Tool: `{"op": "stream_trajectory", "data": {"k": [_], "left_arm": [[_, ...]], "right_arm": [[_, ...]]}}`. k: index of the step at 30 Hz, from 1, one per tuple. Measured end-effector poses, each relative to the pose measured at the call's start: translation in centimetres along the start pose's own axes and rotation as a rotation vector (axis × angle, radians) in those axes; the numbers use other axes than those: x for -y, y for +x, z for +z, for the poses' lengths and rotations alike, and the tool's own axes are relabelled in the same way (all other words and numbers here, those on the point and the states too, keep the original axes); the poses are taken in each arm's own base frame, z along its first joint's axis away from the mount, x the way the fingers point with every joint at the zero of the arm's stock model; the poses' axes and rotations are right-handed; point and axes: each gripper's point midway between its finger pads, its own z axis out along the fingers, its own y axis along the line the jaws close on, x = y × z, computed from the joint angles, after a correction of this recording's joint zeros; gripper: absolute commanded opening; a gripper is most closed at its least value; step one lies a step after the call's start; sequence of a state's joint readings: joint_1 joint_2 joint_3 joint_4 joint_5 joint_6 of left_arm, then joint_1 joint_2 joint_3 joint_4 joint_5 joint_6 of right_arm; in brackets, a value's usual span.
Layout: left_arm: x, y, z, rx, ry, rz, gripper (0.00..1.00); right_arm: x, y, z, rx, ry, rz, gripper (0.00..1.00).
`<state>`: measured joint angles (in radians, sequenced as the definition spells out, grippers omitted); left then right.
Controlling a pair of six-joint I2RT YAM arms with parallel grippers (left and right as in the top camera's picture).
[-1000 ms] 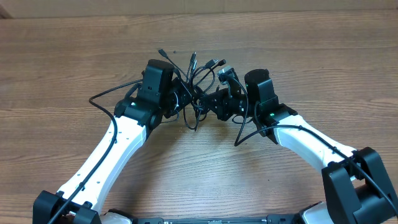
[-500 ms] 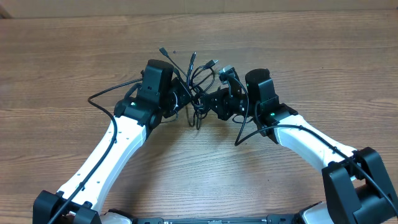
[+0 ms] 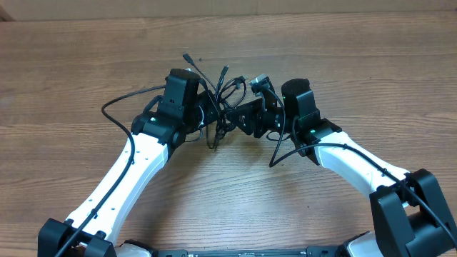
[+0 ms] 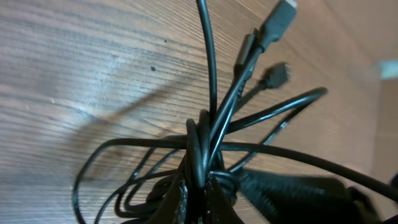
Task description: Untangle cables
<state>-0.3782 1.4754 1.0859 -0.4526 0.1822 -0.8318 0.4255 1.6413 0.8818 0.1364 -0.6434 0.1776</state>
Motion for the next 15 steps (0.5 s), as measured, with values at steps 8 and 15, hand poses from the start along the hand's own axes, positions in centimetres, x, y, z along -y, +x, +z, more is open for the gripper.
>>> {"op": "stream_trajectory", "data": {"k": [8,15], "left_arm": [[-0.4,0.4,0.0,-0.017,-0.014,0.347,0.04],[-2.4,0.7,-0.1,-0.048,-0.103,0.646,0.04]], "right_arm": [[-0.1,0.0,0.0,-0.001,-0.004,0.002,0.58],[0.2,0.0,-0.1,-0.001,0.001,0.034,0.61]]}}
